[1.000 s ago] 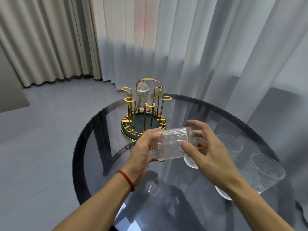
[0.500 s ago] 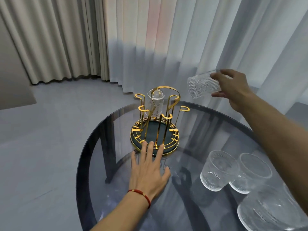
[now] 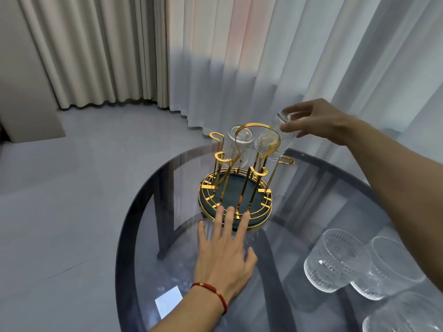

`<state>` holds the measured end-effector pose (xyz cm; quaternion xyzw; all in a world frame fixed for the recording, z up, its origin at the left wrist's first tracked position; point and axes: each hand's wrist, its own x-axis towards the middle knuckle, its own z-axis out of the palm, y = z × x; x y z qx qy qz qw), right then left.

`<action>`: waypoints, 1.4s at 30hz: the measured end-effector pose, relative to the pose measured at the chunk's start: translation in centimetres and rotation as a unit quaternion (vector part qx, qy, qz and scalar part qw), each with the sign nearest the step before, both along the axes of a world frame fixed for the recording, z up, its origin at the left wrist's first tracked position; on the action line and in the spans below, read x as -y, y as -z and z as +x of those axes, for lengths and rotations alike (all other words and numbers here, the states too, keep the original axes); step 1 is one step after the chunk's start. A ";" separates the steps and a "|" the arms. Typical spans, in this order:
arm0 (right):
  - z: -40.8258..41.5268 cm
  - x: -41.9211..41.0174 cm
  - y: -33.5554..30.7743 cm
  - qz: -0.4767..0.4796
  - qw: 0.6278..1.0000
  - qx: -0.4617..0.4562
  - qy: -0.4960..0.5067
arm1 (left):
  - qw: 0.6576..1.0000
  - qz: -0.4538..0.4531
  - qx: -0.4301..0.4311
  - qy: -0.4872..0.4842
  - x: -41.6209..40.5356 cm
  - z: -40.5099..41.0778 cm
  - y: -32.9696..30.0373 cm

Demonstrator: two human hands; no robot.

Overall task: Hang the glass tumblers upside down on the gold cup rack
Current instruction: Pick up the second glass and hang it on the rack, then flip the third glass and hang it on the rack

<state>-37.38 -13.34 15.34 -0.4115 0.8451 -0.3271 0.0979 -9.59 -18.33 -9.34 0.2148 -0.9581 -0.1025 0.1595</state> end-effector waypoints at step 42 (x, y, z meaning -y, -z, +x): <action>19.1 -19.7 11.5 0.264 0.927 -0.236 0.127 | 0.981 0.145 -0.108 0.070 -7.5 2.4 -7.7</action>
